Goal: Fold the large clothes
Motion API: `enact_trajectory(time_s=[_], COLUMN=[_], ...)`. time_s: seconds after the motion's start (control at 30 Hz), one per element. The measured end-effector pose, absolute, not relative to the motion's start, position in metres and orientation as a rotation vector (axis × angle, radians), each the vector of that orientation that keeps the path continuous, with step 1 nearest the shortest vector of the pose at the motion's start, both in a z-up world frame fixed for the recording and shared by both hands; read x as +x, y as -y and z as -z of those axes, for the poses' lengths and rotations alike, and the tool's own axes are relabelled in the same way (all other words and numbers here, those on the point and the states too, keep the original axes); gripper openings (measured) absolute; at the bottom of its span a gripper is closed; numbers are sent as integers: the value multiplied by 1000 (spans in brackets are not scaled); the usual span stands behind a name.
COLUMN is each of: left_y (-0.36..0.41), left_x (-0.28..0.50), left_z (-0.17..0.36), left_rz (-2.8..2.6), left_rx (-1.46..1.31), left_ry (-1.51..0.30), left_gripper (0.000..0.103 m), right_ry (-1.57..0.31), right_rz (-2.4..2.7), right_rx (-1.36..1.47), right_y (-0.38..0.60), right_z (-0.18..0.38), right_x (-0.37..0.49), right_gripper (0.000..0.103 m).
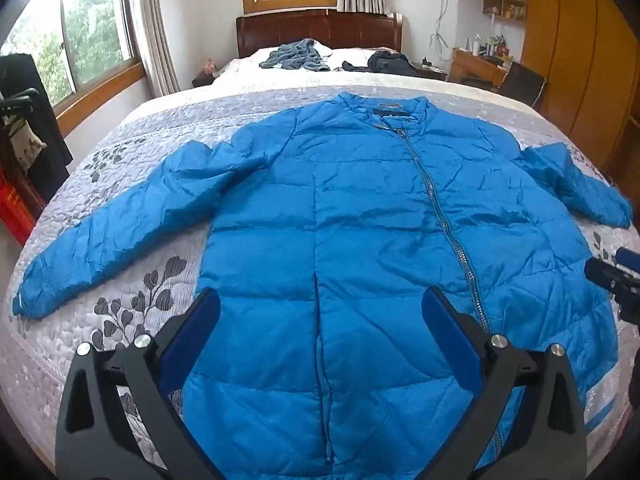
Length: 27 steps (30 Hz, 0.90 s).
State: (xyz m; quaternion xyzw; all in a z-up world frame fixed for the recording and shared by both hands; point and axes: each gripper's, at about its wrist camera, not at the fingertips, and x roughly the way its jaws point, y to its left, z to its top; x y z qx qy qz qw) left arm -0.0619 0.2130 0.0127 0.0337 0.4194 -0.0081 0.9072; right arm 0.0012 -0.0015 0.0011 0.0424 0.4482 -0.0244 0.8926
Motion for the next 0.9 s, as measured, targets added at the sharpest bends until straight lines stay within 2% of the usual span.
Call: enact_trajectory(time_s=[0.9], left_y=[-214], left_x=[-66], left_z=[-15], left_rz=[14], left_rx=[54], left_ry=[-847], left_gripper=[100], right_ry=[-919], right_rz=[50], right_rx=[77], right_y=[-1], right_z=[7], right_x=[3], right_gripper=[99])
